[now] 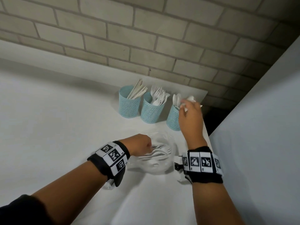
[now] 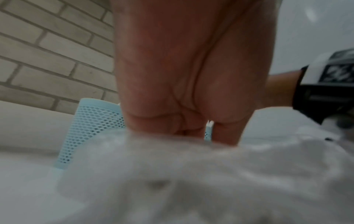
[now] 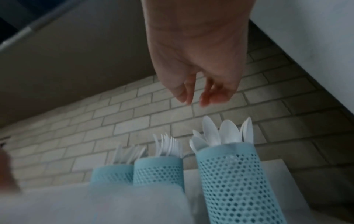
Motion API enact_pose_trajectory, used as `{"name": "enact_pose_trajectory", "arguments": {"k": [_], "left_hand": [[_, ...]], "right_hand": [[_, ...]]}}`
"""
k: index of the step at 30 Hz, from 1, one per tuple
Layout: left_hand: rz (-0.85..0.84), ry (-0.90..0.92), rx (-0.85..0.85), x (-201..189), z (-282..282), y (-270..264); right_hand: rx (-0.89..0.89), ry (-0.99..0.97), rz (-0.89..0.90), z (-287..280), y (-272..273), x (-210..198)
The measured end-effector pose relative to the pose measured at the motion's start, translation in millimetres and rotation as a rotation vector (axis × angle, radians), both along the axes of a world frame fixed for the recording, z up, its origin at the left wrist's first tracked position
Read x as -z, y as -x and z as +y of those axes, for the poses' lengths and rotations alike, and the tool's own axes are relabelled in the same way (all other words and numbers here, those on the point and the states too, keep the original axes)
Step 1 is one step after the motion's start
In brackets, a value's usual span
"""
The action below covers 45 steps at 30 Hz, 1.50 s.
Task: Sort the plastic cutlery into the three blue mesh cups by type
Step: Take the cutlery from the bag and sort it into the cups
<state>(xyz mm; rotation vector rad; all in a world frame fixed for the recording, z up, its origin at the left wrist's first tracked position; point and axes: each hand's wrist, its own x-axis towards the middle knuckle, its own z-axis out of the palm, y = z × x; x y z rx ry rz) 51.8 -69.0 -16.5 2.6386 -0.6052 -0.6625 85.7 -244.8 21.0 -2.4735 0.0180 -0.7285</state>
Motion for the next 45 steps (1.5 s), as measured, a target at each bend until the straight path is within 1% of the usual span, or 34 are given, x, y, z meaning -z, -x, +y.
{"name": "enact_pose_trajectory", "arguments": {"k": [2,4,5,7,8,9,11,16,19,22,25,27,30,32,34,37,39,42,45], "left_hand": [[-0.024,-0.024,-0.011,2.3,-5.3,0.3],[-0.051,-0.052,-0.016,3.6,-9.6,0.4],[-0.056,-0.062,-0.011,3.1,-11.3,0.8],[-0.032,-0.083,0.009,2.0,-13.7,0.9],[-0.003,-0.091,0.022,2.5,-14.0,0.3],[0.033,-0.096,0.028,3.6,-14.0,-0.7],[0.081,-0.087,0.039,6.5,-12.7,-2.6],[0.161,-0.052,0.076,6.7,-7.8,-1.9],[0.200,-0.023,0.127,4.8,-3.8,-1.1],[0.230,-0.019,0.179,5.6,-1.1,-3.7],[0.262,0.009,0.152,6.0,0.2,-1.9],[0.192,0.051,0.109,7.9,-1.7,0.4],[0.014,0.134,0.087,11.7,-9.7,4.9],[-0.052,0.186,0.073,12.5,-12.9,8.9],[-0.134,0.174,0.076,13.5,-13.5,11.0],[-0.273,0.068,0.081,16.1,-14.3,12.8],[-0.276,0.066,0.072,18.5,-14.5,14.6],[-0.147,0.158,0.011,18.0,-11.5,15.4],[-0.067,0.199,-0.036,16.7,-5.9,11.6]], "right_hand": [[-0.087,0.030,0.282,0.8,13.7,4.7],[-0.109,0.106,0.585,0.7,23.5,14.4],[-0.099,0.096,0.704,0.8,27.5,19.5],[-0.064,-0.006,0.845,3.5,34.2,28.1],[-0.054,-0.036,0.873,5.9,36.9,31.9],[-0.052,-0.023,0.890,7.8,39.0,35.2],[-0.045,0.027,0.888,10.1,41.2,41.0],[0.020,0.044,0.855,12.4,42.2,44.6],[0.045,-0.008,0.825,10.8,42.9,45.6],[0.072,-0.104,0.755,10.1,46.5,45.9],[0.108,-0.190,0.672,7.4,49.0,48.6],[0.116,-0.239,0.628,6.3,50.0,49.7],[0.114,-0.312,0.567,4.3,50.3,50.0],[0.136,-0.357,0.520,2.3,50.5,51.1],[0.154,-0.394,0.480,1.7,50.2,53.9],[0.145,-0.419,0.453,3.7,50.1,58.2],[0.133,-0.415,0.453,5.4,49.9,59.4],[0.133,-0.410,0.452,8.4,51.2,57.4],[0.121,-0.401,0.447,11.4,53.3,54.7]]}}
